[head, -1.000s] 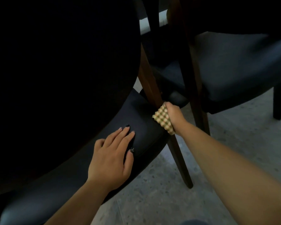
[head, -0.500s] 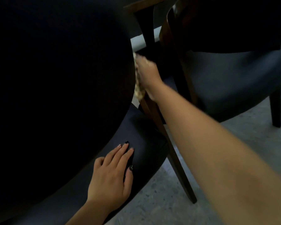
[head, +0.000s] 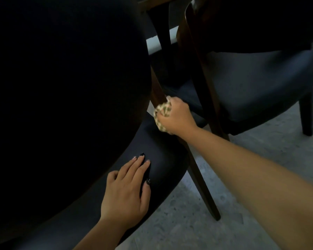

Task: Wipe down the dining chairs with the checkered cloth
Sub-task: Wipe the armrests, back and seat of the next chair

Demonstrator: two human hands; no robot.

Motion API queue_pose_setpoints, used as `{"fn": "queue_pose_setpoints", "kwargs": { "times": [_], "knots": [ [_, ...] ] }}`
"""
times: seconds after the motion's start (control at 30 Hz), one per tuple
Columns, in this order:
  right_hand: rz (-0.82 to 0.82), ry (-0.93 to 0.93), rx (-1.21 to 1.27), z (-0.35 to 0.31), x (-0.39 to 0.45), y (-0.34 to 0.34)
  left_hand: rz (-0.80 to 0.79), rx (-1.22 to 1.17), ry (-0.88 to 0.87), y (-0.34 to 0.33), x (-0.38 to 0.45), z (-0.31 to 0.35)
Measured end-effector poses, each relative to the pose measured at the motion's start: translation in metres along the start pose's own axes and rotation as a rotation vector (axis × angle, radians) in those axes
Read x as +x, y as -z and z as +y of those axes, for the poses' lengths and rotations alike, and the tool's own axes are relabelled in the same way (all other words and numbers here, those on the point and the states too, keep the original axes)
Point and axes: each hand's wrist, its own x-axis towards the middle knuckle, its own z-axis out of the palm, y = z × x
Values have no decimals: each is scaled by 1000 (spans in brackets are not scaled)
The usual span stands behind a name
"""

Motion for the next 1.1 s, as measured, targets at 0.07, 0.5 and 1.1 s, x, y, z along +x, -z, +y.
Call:
{"fn": "queue_pose_setpoints", "kwargs": {
  "times": [0.07,0.5,1.1],
  "knots": [
    [132,-22,5,-19,12,-5,2,5,-1,0,0,0],
    [-41,-150,-153,14,-65,22,-14,35,18,6,0,3],
    [283,638,240,-249,-108,175,419,-122,-287,238,-54,44]
  ]
}}
